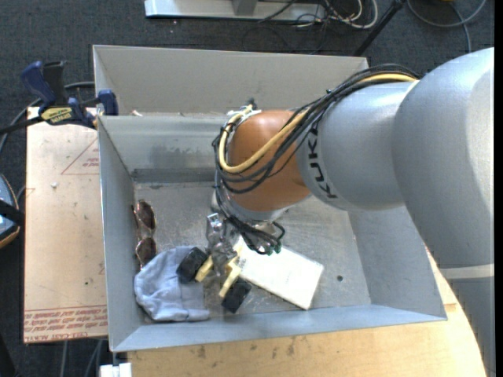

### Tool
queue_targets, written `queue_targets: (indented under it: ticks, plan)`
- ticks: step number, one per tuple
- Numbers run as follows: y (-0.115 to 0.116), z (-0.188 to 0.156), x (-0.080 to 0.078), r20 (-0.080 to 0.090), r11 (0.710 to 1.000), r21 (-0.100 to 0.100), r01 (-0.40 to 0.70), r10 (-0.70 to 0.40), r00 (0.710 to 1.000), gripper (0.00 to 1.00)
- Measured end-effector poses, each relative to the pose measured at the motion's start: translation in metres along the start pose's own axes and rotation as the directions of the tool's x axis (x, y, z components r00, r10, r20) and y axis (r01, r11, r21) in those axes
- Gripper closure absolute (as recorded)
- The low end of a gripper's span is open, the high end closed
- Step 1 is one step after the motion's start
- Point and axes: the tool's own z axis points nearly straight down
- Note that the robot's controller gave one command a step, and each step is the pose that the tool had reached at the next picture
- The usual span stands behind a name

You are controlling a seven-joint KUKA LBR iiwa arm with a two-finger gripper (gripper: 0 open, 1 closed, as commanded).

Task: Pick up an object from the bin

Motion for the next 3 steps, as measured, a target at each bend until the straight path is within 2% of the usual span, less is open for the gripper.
queue_targets:
  ticks: [1, 2, 3]
  plan:
    - [0.000, -0.016, 0.002, -0.009, 1.000, 0.002, 0.001, -0.001, 1.000, 1.00]
    - [-0.001, -0.028, 0.001, -0.005, 1.000, 0.003, 0.000, 0.000, 1.000, 1.00]
    - [0.000, -0.035, 0.001, -0.008, 1.000, 0.003, 0.000, 0.001, 1.000, 1.00]
